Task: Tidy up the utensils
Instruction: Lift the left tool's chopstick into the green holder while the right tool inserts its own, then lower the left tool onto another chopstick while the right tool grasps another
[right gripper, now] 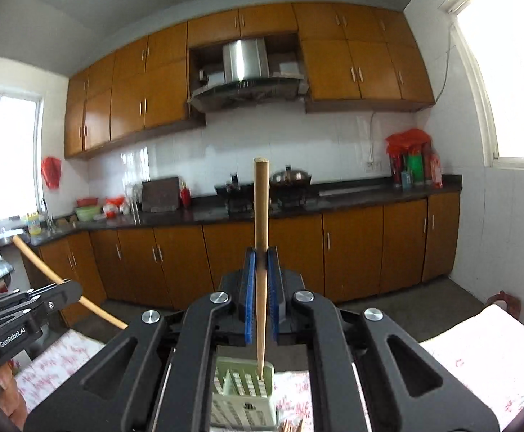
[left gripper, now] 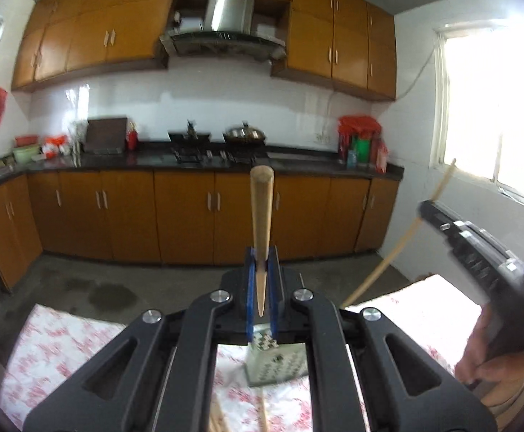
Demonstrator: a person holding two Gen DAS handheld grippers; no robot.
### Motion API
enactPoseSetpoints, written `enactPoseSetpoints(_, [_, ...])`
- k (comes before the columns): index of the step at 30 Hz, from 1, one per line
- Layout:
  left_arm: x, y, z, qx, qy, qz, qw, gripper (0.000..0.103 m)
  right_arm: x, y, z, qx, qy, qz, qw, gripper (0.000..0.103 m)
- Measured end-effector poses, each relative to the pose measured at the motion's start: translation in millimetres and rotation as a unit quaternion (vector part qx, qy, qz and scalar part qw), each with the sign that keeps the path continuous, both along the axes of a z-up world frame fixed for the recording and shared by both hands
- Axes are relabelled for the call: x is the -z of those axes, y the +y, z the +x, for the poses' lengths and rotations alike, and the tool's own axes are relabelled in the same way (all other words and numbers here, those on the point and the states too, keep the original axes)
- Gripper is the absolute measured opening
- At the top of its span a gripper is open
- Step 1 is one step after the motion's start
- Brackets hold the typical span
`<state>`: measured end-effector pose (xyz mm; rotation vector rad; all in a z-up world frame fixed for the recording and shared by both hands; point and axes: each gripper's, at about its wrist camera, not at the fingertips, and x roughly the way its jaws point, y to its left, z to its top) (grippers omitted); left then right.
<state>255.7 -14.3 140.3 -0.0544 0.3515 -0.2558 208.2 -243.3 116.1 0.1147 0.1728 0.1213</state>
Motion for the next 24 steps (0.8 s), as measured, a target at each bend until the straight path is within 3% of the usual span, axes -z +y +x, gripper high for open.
enactPoseSetpoints(4, [30.0,-8.3,17.5,0.01,0.038,-0.012,0.9992,0.008,28.0,0.1,13.8,-0.009,0.058,0.012,0.998,0.008])
enactPoseSetpoints(9, [46.2,-8.3,29.6,0.005,0.059,-0.015,0.9982,0.008,35.7,-1.4,12.8,-0.021,0.08,0.021,0.996,0.008])
enactPoseSetpoints(10, [46.9,-7.4,31.0,0.004,0.06,-0.016,0.9981,0.008,36.1,-1.9,12.3,-0.021,0.081,0.02,0.996,0.011])
enactPoseSetpoints(13, [49.9,-0.8,26.4,0.003,0.062,-0.021,0.9978,0.013,35.0,-1.9,5.4,-0.02,0.076,0.015,0.997,0.034])
enactPoseSetpoints(20, [36.4,14.9,0.9,-0.005,0.044,-0.034,0.9984,0.029,19.8,-14.2,-24.1,-0.004,0.06,0.017,0.998,0.041])
enactPoseSetpoints(24, [26.5,32.9,-28.8,-0.025,0.033,-0.041,0.9983,0.034,22.5,-30.3,-45.3,0.011,0.074,0.023,0.997,0.044])
